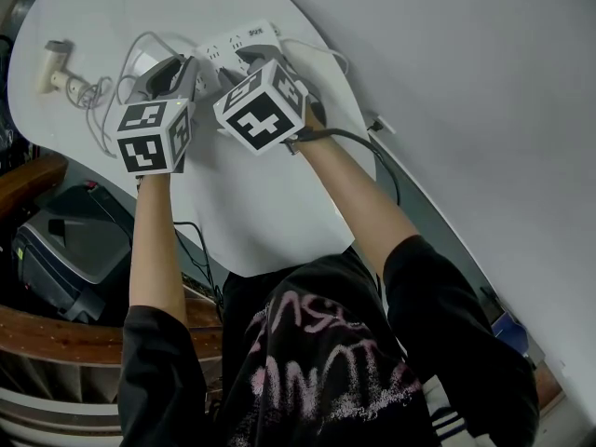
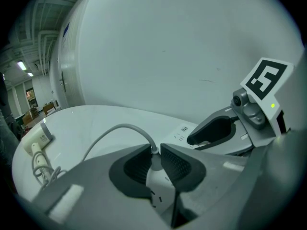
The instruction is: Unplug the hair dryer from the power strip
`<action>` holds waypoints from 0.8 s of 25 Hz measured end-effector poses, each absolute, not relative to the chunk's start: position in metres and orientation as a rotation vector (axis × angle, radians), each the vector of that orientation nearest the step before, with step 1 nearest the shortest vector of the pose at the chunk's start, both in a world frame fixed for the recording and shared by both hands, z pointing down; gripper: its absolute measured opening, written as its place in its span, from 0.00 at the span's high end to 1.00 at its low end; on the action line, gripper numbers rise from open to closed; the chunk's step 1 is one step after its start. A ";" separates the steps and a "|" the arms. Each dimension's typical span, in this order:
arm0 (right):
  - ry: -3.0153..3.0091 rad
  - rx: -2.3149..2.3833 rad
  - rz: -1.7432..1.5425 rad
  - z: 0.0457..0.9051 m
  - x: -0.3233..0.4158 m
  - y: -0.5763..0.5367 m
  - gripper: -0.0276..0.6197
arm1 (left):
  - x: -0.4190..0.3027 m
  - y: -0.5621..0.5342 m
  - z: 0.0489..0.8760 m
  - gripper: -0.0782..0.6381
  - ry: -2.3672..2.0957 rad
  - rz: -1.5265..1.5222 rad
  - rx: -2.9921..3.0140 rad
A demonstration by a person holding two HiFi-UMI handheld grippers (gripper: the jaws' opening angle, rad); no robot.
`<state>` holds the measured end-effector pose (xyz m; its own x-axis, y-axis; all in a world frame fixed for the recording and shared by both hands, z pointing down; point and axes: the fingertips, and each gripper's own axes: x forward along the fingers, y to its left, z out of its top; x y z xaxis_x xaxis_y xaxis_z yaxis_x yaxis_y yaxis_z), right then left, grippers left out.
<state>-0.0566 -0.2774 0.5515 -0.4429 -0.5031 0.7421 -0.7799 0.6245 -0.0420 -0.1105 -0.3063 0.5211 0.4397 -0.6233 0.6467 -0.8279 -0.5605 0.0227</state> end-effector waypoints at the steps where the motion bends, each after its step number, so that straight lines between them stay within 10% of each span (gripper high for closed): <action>1: -2.133 1.001 0.496 0.552 -0.057 -0.278 0.71 | -0.110 -0.306 0.521 0.79 -1.239 0.852 2.361; 20: -2.103 0.970 0.506 0.550 -0.058 -0.280 0.71 | -0.119 -0.316 0.480 0.81 -1.330 0.707 2.401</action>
